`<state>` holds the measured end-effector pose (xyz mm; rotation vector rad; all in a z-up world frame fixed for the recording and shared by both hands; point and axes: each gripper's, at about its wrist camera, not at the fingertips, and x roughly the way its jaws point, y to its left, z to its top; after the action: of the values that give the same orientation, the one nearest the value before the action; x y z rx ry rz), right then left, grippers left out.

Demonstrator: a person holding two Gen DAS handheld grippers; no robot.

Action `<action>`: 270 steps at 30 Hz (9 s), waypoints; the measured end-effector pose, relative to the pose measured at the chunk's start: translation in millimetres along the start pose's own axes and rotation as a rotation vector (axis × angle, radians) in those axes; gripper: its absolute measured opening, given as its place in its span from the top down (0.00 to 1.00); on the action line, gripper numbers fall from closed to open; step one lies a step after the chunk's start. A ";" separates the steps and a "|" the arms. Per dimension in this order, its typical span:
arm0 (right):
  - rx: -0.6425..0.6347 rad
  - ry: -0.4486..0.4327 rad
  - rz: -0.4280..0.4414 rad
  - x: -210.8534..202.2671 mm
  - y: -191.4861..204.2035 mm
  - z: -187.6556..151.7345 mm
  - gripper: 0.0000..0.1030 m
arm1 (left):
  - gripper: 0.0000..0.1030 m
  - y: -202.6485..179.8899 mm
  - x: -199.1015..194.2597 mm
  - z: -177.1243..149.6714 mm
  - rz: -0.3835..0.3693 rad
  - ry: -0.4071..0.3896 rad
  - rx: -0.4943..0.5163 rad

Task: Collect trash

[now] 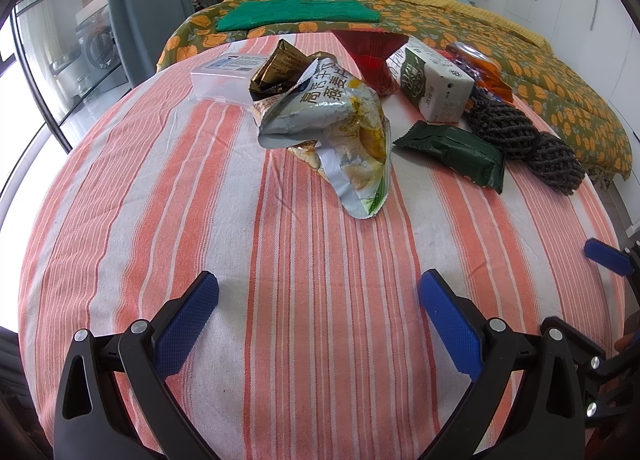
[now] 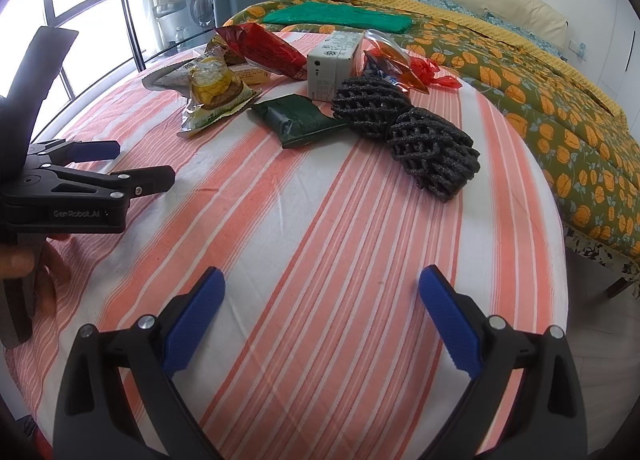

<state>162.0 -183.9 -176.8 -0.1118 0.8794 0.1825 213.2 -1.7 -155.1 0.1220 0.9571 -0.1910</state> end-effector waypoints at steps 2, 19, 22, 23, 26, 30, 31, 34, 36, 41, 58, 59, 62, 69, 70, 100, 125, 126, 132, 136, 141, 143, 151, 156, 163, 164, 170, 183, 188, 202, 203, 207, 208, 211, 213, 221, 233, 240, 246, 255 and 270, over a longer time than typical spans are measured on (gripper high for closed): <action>0.002 0.002 0.004 0.2 -0.8 0.1 0.08 | 0.04 -1.6 -1.4 1.1 0.020 0.011 -0.041; -0.007 0.004 0.019 -0.4 -0.9 0.3 0.08 | 0.05 13.7 18.9 62.0 0.094 -0.060 -0.183; -0.011 0.004 0.019 -0.4 0.5 0.8 0.08 | 0.05 42.3 5.9 41.0 0.122 -0.034 -0.133; -0.012 0.004 0.018 -0.4 0.8 0.8 0.08 | 0.05 51.7 2.8 34.6 0.121 -0.020 -0.123; -0.013 0.003 0.016 -0.2 1.6 1.4 0.08 | 0.05 72.6 -8.8 21.6 -0.030 -0.029 -0.118; -0.013 0.003 0.014 -0.2 1.4 1.5 0.08 | 0.05 61.4 -17.2 25.0 -0.163 -0.068 -0.083; -0.013 0.003 0.013 -0.3 1.7 1.6 0.08 | 0.05 50.9 -17.9 31.8 -0.169 -0.092 -0.064; -0.013 -0.005 0.009 -1.7 1.1 1.2 0.07 | 0.05 29.1 -7.7 48.8 -0.113 -0.121 -0.052; -0.005 -0.045 0.044 -9.1 -3.1 0.4 0.07 | 0.05 23.7 9.1 59.1 -0.062 -0.094 -0.084; 0.033 -0.193 0.041 -36.5 -51.4 28.7 0.07 | 0.29 42.5 25.6 64.1 -0.068 -0.053 -0.174; -0.106 0.151 0.169 41.9 -71.6 86.0 0.56 | 0.58 9.1 -37.8 -5.9 -0.350 0.114 0.250; -0.083 0.152 0.176 34.3 -71.0 80.5 0.56 | 0.56 6.3 -39.0 -11.1 -0.341 0.108 0.245; -0.012 0.148 0.200 5.2 -64.6 58.3 0.56 | 0.31 -0.1 -40.0 -18.2 -0.296 0.064 0.230; 0.023 0.159 0.146 -24.3 -46.7 18.7 0.32 | 0.27 -6.2 -33.9 -18.1 -0.231 0.032 0.157; 0.015 0.159 0.137 -22.7 -47.5 20.0 0.30 | 0.27 -6.2 -34.0 -18.9 -0.212 0.029 0.151; 0.353 0.000 0.118 -95.1 -208.5 -42.5 0.64 | 0.65 -175.9 -101.0 -1.8 -0.533 -0.073 0.290; 0.724 0.069 -0.085 -61.8 -361.9 -173.9 0.30 | 0.33 -437.2 72.5 -44.6 -0.546 0.238 0.412; 0.731 0.064 -0.086 -63.9 -363.1 -173.7 0.30 | 0.31 -436.3 72.4 -43.2 -0.538 0.233 0.407; 0.750 0.027 -0.124 -78.9 -365.5 -166.7 0.19 | 0.19 -410.6 21.7 -29.8 -0.572 0.108 0.352; 0.716 -0.003 -0.176 -90.6 -354.1 -156.1 0.14 | 0.08 -379.5 -37.2 -25.8 -0.584 -0.035 0.360; 0.601 -0.050 -0.234 -102.1 -319.0 -132.5 0.13 | 0.05 -315.8 -77.4 -39.2 -0.527 -0.124 0.338; 0.539 -0.065 -0.241 -102.1 -301.9 -123.1 0.13 | 0.05 -280.9 -77.7 -48.4 -0.452 -0.120 0.322; 0.207 -0.108 -0.177 -82.2 -174.1 -79.9 0.13 | 0.05 -135.7 -59.0 -49.1 -0.174 -0.055 0.098; 0.117 -0.110 -0.070 -71.6 -99.4 -59.8 0.13 | 0.05 -66.2 -51.8 -40.0 -0.089 -0.042 0.058; 0.086 -0.055 -0.007 -26.2 -29.8 -0.4 0.13 | 0.05 11.3 -32.3 -23.1 0.004 -0.003 -0.008; 0.085 -0.040 -0.012 -16.1 -24.2 7.5 0.13 | 0.05 17.6 -28.6 -21.5 0.015 0.011 -0.014; 0.055 0.010 -0.056 15.2 -8.4 21.8 0.12 | 0.04 29.3 -23.3 -25.5 0.007 -0.006 -0.006; 0.085 0.019 -0.042 16.3 -14.0 19.0 0.09 | 0.04 23.7 -21.1 -26.1 0.011 -0.008 -0.018; 0.085 0.019 -0.042 16.3 -14.1 18.8 0.08 | 0.04 24.0 -21.3 -26.0 0.009 -0.008 -0.019; 0.085 0.019 -0.043 16.2 -13.7 18.9 0.08 | 0.04 24.0 -21.3 -25.5 0.008 -0.009 -0.019; 0.085 0.019 -0.044 16.1 -13.7 18.9 0.08 | 0.04 24.2 -21.4 -25.6 0.008 -0.009 -0.019; 0.085 0.018 -0.043 15.7 -13.6 18.5 0.08 | 0.04 24.5 -21.7 -25.8 0.008 -0.009 -0.019; 0.085 0.018 -0.043 15.6 -13.6 18.5 0.08 | 0.04 24.8 -21.2 -25.3 0.008 -0.009 -0.019; 0.092 0.014 -0.034 15.7 -15.2 18.2 0.06 | 0.04 24.6 -21.1 -25.3 0.008 -0.009 -0.020; 0.117 0.006 0.014 13.4 -21.8 17.8 0.06 | 0.04 25.0 -21.2 -25.4 0.007 -0.010 -0.020; 0.171 0.034 0.195 23.5 -33.6 72.1 0.08 | 0.04 24.4 -21.6 -25.8 0.006 -0.010 -0.023; 0.082 0.038 0.088 58.7 1.5 89.4 0.62 | 0.04 24.0 -21.9 -25.9 0.006 -0.011 -0.023; 0.090 -0.002 0.140 9.5 -13.1 22.9 0.62 | 0.04 30.8 -11.5 9.0 -0.122 -0.046 0.027; 0.078 -0.051 0.118 -0.4 -10.0 8.7 0.62 | 0.04 44.4 40.0 77.9 -0.177 -0.014 -0.053; 0.130 -0.059 0.173 -0.8 -21.8 6.4 0.63 | 0.20 28.7 56.6 103.1 -0.285 -0.057 0.024; 0.103 -0.052 0.128 -14.2 -16.4 -5.7 0.62 | 0.24 -13.9 23.5 72.0 -0.218 -0.045 0.232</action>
<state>152.2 -202.5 -169.1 0.0451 0.8426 0.2581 280.9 -31.3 -133.5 0.2257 0.9003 -0.5039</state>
